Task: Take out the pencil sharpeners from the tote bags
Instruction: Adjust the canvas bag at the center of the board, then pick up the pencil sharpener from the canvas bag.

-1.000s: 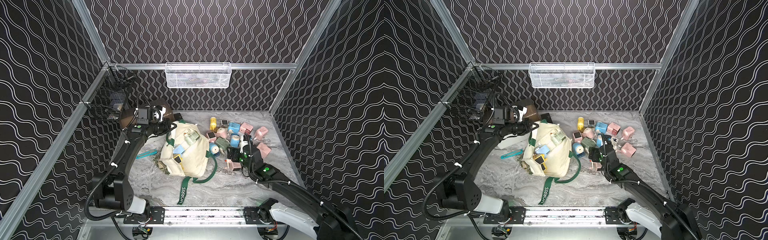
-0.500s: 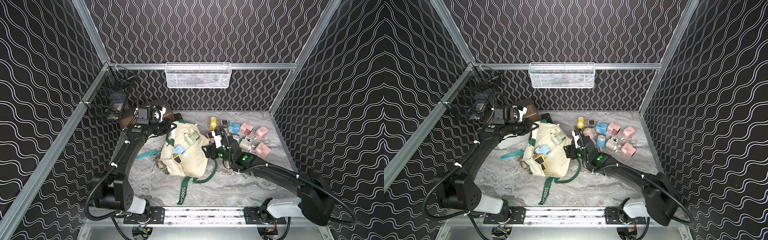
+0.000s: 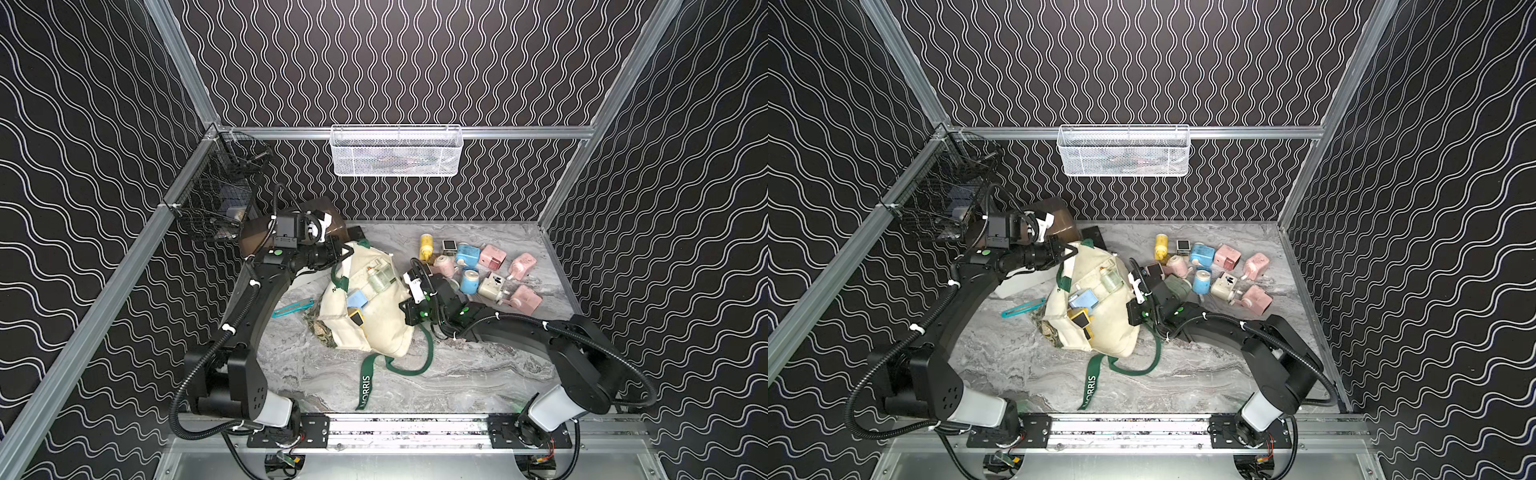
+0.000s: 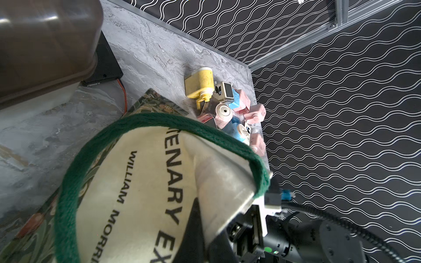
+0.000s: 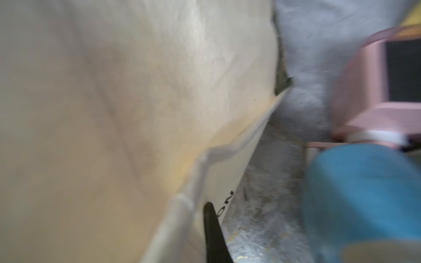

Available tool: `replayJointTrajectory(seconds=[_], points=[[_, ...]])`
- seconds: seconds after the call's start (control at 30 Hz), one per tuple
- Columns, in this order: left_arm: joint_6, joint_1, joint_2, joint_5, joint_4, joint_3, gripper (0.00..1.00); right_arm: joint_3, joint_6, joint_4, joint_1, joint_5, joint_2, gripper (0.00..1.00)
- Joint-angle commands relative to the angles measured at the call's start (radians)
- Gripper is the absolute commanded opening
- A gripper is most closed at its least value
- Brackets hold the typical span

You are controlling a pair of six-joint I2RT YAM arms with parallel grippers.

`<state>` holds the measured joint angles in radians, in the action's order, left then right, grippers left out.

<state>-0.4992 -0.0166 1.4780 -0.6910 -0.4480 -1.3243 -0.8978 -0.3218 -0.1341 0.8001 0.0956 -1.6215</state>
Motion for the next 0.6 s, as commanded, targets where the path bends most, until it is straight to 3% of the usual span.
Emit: replayJointTrajectory(seconds=[0.0, 0.13, 0.23, 0.33, 0.4, 0.47, 0.57], points=[[-0.01, 0.004, 0.036, -0.057, 0.1, -0.045, 0.0, -0.009, 0.061, -0.046, 0.035, 0.133, -0.029, 0.0], [-0.018, 0.003, 0.084, -0.073, 0.119, -0.085, 0.0, -0.029, 0.127, -0.005, 0.082, 0.168, -0.046, 0.0], [-0.015, 0.003, 0.106, -0.103, 0.126, -0.116, 0.0, -0.021, 0.131, 0.0, 0.086, 0.129, -0.029, 0.07], [-0.013, 0.003, 0.105, -0.126, 0.16, -0.096, 0.0, 0.006, 0.114, -0.001, 0.085, 0.034, 0.025, 0.23], [-0.018, 0.003, 0.107, -0.131, 0.176, -0.076, 0.0, 0.031, 0.096, -0.008, 0.085, -0.027, 0.075, 0.48], [-0.002, 0.003, 0.108, -0.134, 0.161, -0.069, 0.0, 0.065, 0.093, -0.016, 0.084, -0.075, 0.141, 0.65], [0.021, 0.005, 0.099, -0.117, 0.139, -0.057, 0.0, 0.11, 0.085, -0.015, 0.086, -0.126, 0.254, 0.75]])
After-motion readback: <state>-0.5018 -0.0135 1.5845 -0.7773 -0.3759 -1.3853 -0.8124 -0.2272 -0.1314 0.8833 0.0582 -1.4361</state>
